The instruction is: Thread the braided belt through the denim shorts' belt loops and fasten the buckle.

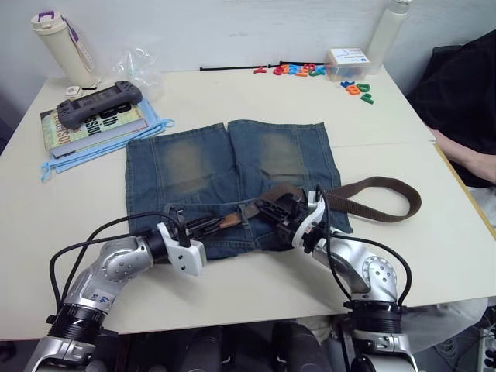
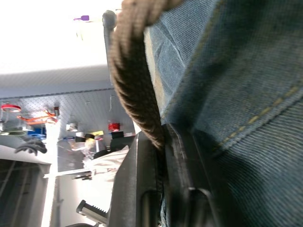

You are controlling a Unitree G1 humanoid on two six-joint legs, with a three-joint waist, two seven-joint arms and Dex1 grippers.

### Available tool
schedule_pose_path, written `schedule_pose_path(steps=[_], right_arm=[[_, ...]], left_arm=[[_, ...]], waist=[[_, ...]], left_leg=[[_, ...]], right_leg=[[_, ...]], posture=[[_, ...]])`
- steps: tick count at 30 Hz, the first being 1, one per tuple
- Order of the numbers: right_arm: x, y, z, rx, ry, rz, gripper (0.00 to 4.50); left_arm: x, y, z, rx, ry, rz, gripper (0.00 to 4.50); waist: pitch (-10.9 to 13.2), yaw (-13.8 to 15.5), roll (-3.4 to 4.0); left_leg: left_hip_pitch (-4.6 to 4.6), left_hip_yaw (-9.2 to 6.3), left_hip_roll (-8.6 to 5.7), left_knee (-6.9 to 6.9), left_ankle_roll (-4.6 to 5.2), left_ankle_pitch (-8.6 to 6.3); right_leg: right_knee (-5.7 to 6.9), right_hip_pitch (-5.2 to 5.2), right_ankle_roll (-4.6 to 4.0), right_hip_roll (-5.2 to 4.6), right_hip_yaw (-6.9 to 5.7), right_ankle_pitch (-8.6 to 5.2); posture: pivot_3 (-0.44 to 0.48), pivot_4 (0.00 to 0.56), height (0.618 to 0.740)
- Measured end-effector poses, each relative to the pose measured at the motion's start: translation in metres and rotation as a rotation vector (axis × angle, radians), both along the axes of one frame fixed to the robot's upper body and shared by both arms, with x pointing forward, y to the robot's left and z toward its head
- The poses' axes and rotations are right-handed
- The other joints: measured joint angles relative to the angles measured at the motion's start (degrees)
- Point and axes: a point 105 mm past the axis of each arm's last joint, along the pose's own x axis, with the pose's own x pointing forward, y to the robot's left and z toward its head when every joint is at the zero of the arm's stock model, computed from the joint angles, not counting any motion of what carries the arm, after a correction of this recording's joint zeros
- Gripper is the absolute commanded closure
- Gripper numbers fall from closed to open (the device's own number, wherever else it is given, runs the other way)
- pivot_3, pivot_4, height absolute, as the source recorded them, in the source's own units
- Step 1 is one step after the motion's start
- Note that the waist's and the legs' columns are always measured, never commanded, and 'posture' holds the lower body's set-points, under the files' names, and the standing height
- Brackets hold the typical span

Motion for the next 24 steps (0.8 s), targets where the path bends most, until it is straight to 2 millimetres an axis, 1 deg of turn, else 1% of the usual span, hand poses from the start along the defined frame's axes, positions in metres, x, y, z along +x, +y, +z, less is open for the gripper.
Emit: schedule_pose_path(steps=[3, 5, 6, 7, 8, 10, 12, 14, 15, 16, 17, 20, 24], right_arm=[[-0.004, -0.006, 0.007, -0.011, -0.025, -0.029, 1.56], [-0.008, -0.013, 0.011, -0.049, -0.053, -0.052, 0.65], [-0.011, -0.02, 0.015, -0.082, -0.081, -0.069, 0.18], [-0.015, -0.026, 0.019, -0.108, -0.107, -0.084, 0.08], [-0.02, -0.034, 0.024, -0.163, -0.15, -0.102, 0.08], [-0.032, -0.045, 0.023, -0.36, -0.234, -0.088, 0.08], [-0.048, -0.053, 0.023, -0.602, -0.361, -0.043, 0.08], [-0.059, -0.05, 0.028, -0.728, -0.474, 0.002, 0.08], [-0.067, -0.046, 0.027, -0.851, -0.558, 0.052, 0.08], [-0.07, -0.046, 0.024, -0.908, -0.589, 0.078, 0.08], [-0.073, -0.045, 0.019, -1.018, -0.643, 0.115, 0.08], [-0.071, -0.044, 0.005, -1.157, -0.693, 0.147, 0.08], [-0.064, -0.043, -0.007, -1.307, -0.748, 0.16, 0.08]], left_arm=[[0.0, -0.002, -0.001, 0.003, -0.003, -0.004, 4.5], [0.001, -0.003, -0.002, 0.003, 0.0, -0.001, 4.5], [0.001, -0.005, -0.002, 0.0, 0.002, -0.003, 4.5], [0.002, -0.005, -0.002, -0.001, 0.002, -0.002, 4.5], [0.003, -0.006, -0.002, -0.004, 0.004, 0.002, 4.5], [0.004, -0.008, -0.001, -0.01, 0.005, 0.002, 4.5], [0.005, -0.009, -0.002, -0.016, 0.013, 0.007, 4.5], [0.006, -0.012, -0.002, -0.025, 0.017, 0.005, 4.5], [0.006, -0.014, -0.002, -0.03, 0.015, 0.0, 4.5], [0.006, -0.014, -0.001, -0.031, 0.014, -0.001, 4.5], [0.007, -0.014, -0.001, -0.031, 0.015, -0.002, 4.5], [0.006, -0.016, -0.003, -0.032, 0.02, -0.006, 4.5], [0.007, -0.018, -0.002, -0.033, 0.018, -0.015, 4.5]], waist=[[0.0, 0.1, 0.0], [0.0, 0.1, 0.0], [0.0, 0.2, 0.0], [0.0, 0.3, 0.0], [0.0, 0.3, 0.0], [0.0, 0.3, 0.04], [0.0, 0.5, 0.04], [0.0, 0.4, 0.01], [0.0, 0.3, 0.02], [0.0, 0.3, 0.01], [0.0, 0.4, 0.0], [0.0, 0.6, 0.0], [0.0, 1.2, -0.01]], left_leg=[[-0.01, 0.0, 0.0, 0.0, 0.0, -0.02], [-0.02, 0.0, -0.02, 0.0, -0.02, -0.05], [-0.04, 0.0, -0.05, 0.0, -0.02, -0.07], [-0.05, -0.01, -0.05, 0.0, -0.05, -0.11], [-0.06, -0.01, -0.05, 0.01, -0.06, -0.13], [-0.07, 0.0, -0.08, 0.0, -0.04, -0.14], [-0.09, -0.01, -0.08, 0.01, -0.01, -0.13], [-0.08, -0.03, -0.05, 0.02, 0.05, -0.08], [-0.07, -0.02, -0.05, 0.03, 0.05, -0.07], [-0.07, -0.03, -0.04, 0.03, 0.03, -0.06], [-0.07, -0.04, -0.03, 0.05, 0.02, -0.06], [-0.07, -0.03, -0.04, 0.12, 0.02, -0.06], [-0.08, -0.03, -0.04, 0.21, -0.16, 0.06]], right_leg=[[-0.01, 0.0, 0.0, -0.01, -0.01, 0.0], [-0.03, 0.01, 0.0, -0.04, -0.01, 0.0], [-0.05, 0.01, 0.01, -0.08, -0.03, 0.0], [-0.08, 0.01, 0.01, -0.09, -0.05, 0.0], [-0.1, 0.01, 0.03, -0.09, -0.05, 0.01], [-0.13, 0.0, 0.04, -0.14, -0.05, 0.01], [-0.19, 0.01, 0.04, -0.13, -0.08, 0.01], [-0.17, 0.01, 0.04, -0.09, -0.09, 0.01], [-0.14, 0.01, 0.05, -0.09, -0.1, 0.01], [-0.14, 0.02, 0.05, -0.09, -0.12, 0.01], [-0.14, 0.04, 0.05, -0.09, -0.14, 0.01], [-0.14, 0.06, 0.06, -0.09, -0.14, 0.02], [-0.15, 0.09, 0.07, -0.09, -0.14, 0.03]], posture=[[0.0, 0.15, 0.718], [0.0, 0.15, 0.718], [0.0, 0.15, 0.718], [0.0, 0.15, 0.718], [0.0, 0.15, 0.718], [0.0, 0.15, 0.718], [0.0, 0.15, 0.718], [0.0, 0.15, 0.718], [0.0, 0.15, 0.718], [0.0, 0.15, 0.718], [0.0, 0.15, 0.718], [0.0, 0.15, 0.718], [0.0, 0.15, 0.718]])
